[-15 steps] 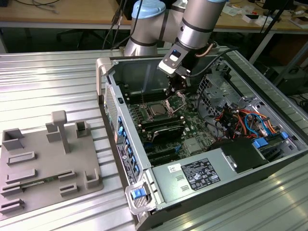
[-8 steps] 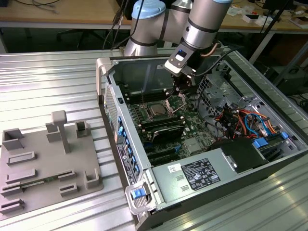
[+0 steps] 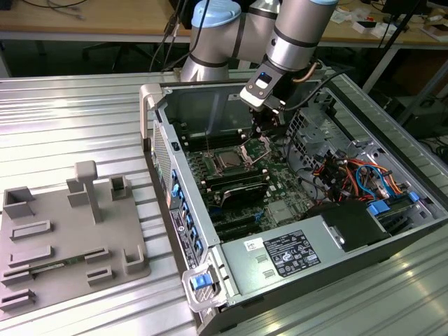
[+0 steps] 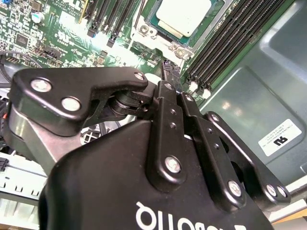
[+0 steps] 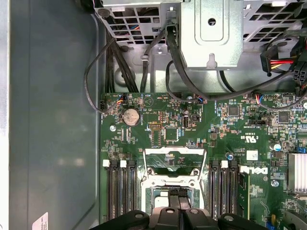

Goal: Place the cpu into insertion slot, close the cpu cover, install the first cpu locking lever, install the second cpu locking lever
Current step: 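Close the cpu cover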

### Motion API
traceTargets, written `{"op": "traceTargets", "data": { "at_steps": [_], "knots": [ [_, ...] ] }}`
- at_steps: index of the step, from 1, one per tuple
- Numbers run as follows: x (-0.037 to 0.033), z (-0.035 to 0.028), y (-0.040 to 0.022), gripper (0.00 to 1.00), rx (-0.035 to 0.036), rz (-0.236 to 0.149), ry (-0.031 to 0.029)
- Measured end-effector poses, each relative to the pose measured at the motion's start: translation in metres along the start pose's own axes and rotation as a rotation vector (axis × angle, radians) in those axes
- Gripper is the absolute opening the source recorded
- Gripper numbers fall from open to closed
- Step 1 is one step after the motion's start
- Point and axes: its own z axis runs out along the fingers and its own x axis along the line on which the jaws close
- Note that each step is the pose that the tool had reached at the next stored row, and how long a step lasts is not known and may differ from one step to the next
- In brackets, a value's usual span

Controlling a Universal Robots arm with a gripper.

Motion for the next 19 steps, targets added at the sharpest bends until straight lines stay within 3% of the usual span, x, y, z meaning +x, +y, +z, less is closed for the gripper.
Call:
{"op": "traceTargets", "data": {
  "at_steps": [6,11,15,19],
  "knots": [
    [0.0000,0.0000,0.0007,0.11,0.0000,0.000,0.0000],
    [0.0000,-0.0004,0.0072,0.11,0.0000,0.000,0.0000],
    [0.0002,-0.0056,0.0089,0.11,0.0000,0.000,0.0000],
    [0.0001,-0.0061,0.0192,0.11,0.0000,0.000,0.0000]
  ]
}}
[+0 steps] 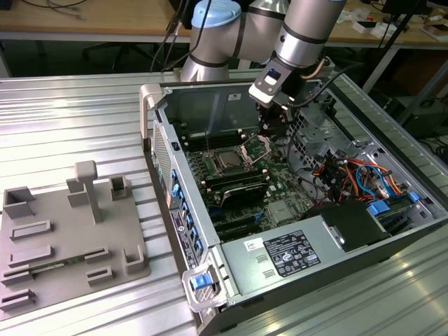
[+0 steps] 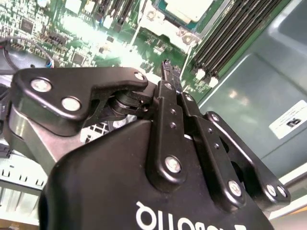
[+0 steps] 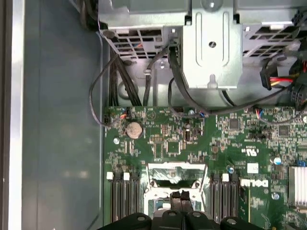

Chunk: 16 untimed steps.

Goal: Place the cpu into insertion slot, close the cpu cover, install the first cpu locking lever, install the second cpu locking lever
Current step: 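Close the cpu cover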

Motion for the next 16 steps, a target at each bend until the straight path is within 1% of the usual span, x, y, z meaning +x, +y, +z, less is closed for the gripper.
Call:
{"op": "traceTargets", "data": {
  "at_steps": [1,2,4,5,8,9,11,12,15,16],
  "knots": [
    [0.0000,-0.0001,0.0031,0.11,0.0001,0.000,-0.0002],
    [-0.0001,-0.0001,0.0081,0.11,0.0000,0.000,-0.0002],
    [-0.0002,-0.0002,0.0148,0.11,0.0000,0.000,0.0000],
    [-0.0002,-0.0002,0.0192,0.11,0.0000,0.000,0.0000],
    [-0.0003,-0.0003,0.0289,0.11,0.0001,0.000,0.0000],
    [-0.0003,-0.0003,0.0340,0.11,0.0002,0.000,-0.0001],
    [-0.0003,-0.0004,0.0405,0.11,0.0011,0.000,0.0000],
    [-0.0003,-0.0002,0.0423,0.11,0.0022,0.000,0.0002],
    [-0.0004,0.0031,0.0426,0.11,0.0055,0.000,0.0001],
    [-0.0004,0.0053,0.0427,0.11,0.0080,0.000,0.0000]
  ]
}}
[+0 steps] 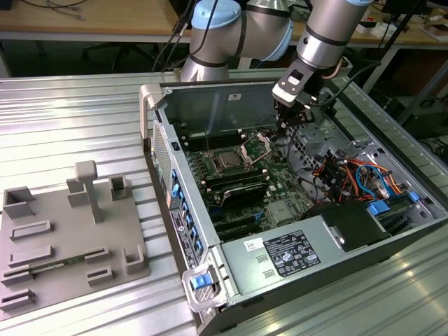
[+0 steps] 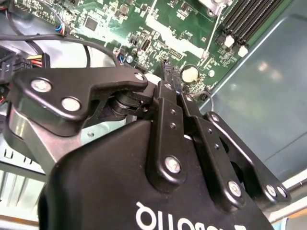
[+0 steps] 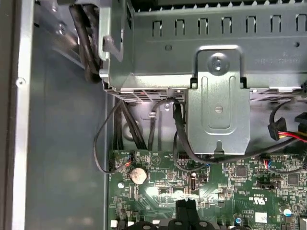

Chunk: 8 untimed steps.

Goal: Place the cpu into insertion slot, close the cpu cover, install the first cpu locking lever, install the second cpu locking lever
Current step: 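Close the cpu cover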

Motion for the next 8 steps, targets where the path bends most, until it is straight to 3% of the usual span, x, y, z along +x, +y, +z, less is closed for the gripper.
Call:
{"op": "traceTargets", "data": {
  "at_steps": [4,8],
  "knots": [
    [-0.0001,0.0076,0.0001,0.11,0.0079,0.000,0.0001],
    [-0.0002,0.0164,0.0016,0.11,0.0091,0.000,0.0001]
  ]
}}
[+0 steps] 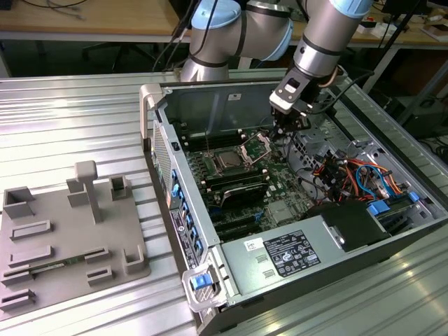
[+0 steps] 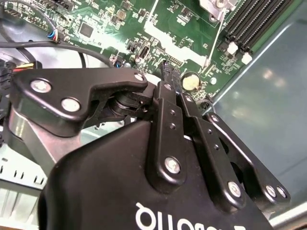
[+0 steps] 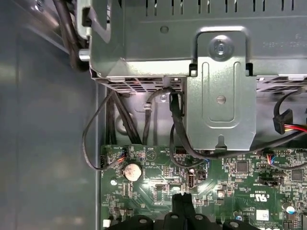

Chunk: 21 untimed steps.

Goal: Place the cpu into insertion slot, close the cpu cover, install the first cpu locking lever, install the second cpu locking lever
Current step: 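Close the cpu cover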

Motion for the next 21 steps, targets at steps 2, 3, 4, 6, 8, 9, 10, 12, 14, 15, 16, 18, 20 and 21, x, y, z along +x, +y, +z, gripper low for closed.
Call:
{"op": "traceTargets", "data": {
  "at_steps": [2,3,4,6,8,9,10,12,14,15,16,18,20,21],
  "knots": [
    [0.0000,0.0043,0.0009,0.11,0.0000,0.000,0.0001],
    [0.0000,0.0059,0.0011,0.11,0.0000,0.000,0.0001],
    [-0.0001,0.0088,0.0013,0.11,0.0000,0.000,0.0001],
    [-0.0001,0.0124,0.0015,0.11,0.0000,0.000,0.0002],
    [-0.0001,0.0178,0.0016,0.11,0.0001,0.000,0.0000],
    [-0.0001,0.0193,0.0017,0.11,0.0002,0.000,0.0001],
    [-0.0002,0.0206,0.0017,0.11,0.0004,-0.001,0.0001],
    [-0.0001,0.0215,-0.0012,0.11,0.0005,-0.001,0.0001],
    [-0.0001,0.0217,-0.0058,0.11,0.0005,-0.001,0.0001],
    [-0.0001,0.0217,-0.0076,0.11,0.0006,-0.001,0.0000],
    [-0.0001,0.0217,-0.0090,0.11,0.0005,-0.001,0.0001],
    [-0.0001,0.0218,-0.0095,0.11,0.0005,-0.001,0.0002],
    [-0.0001,0.0218,-0.0096,0.11,0.0005,-0.001,0.0001],
    [0.0000,0.0218,-0.0098,0.11,0.0005,-0.002,0.0001]
  ]
}}
